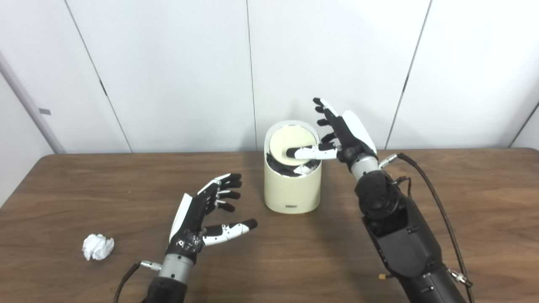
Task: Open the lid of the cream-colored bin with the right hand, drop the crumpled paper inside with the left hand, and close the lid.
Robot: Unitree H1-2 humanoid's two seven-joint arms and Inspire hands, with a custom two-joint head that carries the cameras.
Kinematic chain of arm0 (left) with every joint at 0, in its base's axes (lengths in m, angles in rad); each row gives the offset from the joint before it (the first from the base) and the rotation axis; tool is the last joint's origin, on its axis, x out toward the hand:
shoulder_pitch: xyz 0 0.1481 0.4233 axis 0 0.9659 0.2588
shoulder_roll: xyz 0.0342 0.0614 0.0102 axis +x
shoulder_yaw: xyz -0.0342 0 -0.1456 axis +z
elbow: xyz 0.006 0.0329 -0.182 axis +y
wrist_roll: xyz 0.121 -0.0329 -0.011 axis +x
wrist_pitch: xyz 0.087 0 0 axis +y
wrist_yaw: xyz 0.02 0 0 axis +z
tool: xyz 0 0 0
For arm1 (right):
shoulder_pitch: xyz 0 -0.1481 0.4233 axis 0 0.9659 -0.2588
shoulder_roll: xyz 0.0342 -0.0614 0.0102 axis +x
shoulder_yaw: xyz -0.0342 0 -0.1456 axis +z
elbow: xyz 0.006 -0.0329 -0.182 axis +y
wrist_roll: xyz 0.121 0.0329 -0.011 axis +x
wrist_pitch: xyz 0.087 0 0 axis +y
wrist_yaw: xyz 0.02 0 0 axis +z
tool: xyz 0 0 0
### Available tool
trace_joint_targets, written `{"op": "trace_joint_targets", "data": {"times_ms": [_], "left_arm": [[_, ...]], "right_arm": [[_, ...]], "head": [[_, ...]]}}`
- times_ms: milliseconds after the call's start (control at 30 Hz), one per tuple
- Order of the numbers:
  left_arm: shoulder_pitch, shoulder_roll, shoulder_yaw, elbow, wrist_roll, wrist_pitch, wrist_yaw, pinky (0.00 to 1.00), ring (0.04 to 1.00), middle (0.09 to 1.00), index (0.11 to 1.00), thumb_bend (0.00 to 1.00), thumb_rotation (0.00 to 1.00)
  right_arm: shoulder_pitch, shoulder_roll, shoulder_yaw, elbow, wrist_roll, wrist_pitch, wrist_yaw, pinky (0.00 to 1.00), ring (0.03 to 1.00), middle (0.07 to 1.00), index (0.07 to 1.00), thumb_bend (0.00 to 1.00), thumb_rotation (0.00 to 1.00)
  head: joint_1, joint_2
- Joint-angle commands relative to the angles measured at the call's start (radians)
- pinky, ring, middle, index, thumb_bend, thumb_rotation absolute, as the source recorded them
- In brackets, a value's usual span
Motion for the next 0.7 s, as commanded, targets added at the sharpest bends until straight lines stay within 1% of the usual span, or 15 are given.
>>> {"op": "trace_joint_targets", "data": {"times_ms": [0, 133, 300, 367, 500, 667], "left_arm": [[-0.027, -0.002, -0.001, -0.037, 0.002, -0.013, 0.005, 0.6, 0.717, 0.784, 0.806, 0.77, 0.08], [-0.027, -0.001, 0.0, -0.037, -0.008, -0.022, 0.002, 0.58, 0.71, 0.784, 0.805, 0.76, 0.06], [-0.027, -0.001, -0.002, -0.042, 0.004, -0.016, 0.005, 0.59, 0.708, 0.782, 0.805, 0.76, 0.07], [-0.026, -0.003, -0.002, -0.045, 0.001, -0.012, 0.005, 0.58, 0.704, 0.781, 0.803, 0.76, 0.07], [-0.022, -0.002, -0.002, -0.049, 0.0, -0.012, 0.004, 0.59, 0.705, 0.781, 0.804, 0.76, 0.07], [-0.018, 0.0, -0.001, -0.052, -0.006, -0.012, 0.0, 0.58, 0.709, 0.786, 0.806, 0.75, 0.06]], "right_arm": [[-0.063, -0.008, 0.001, -0.024, -0.016, -0.009, -0.008, 0.62, 0.84, 0.926, 0.951, 0.89, 0.34], [-0.063, -0.01, 0.007, -0.02, -0.027, 0.003, -0.004, 0.63, 0.841, 0.925, 0.951, 0.89, 0.32], [-0.064, -0.012, 0.007, -0.003, -0.028, -0.004, -0.007, 0.64, 0.843, 0.922, 0.945, 0.89, 0.3], [-0.064, -0.013, 0.008, 0.001, -0.029, -0.005, -0.008, 0.66, 0.848, 0.924, 0.944, 0.89, 0.29], [-0.061, -0.018, 0.015, 0.003, -0.042, 0.0, -0.011, 0.64, 0.831, 0.914, 0.939, 0.88, 0.27], [-0.059, -0.024, 0.019, 0.012, -0.052, -0.002, -0.014, 0.66, 0.839, 0.91, 0.935, 0.86, 0.26]], "head": [[-0.001, 0.0], [-0.001, 0.0], [0.0, 0.002], [0.0, 0.002], [-0.002, 0.003], [-0.001, 0.005]]}}
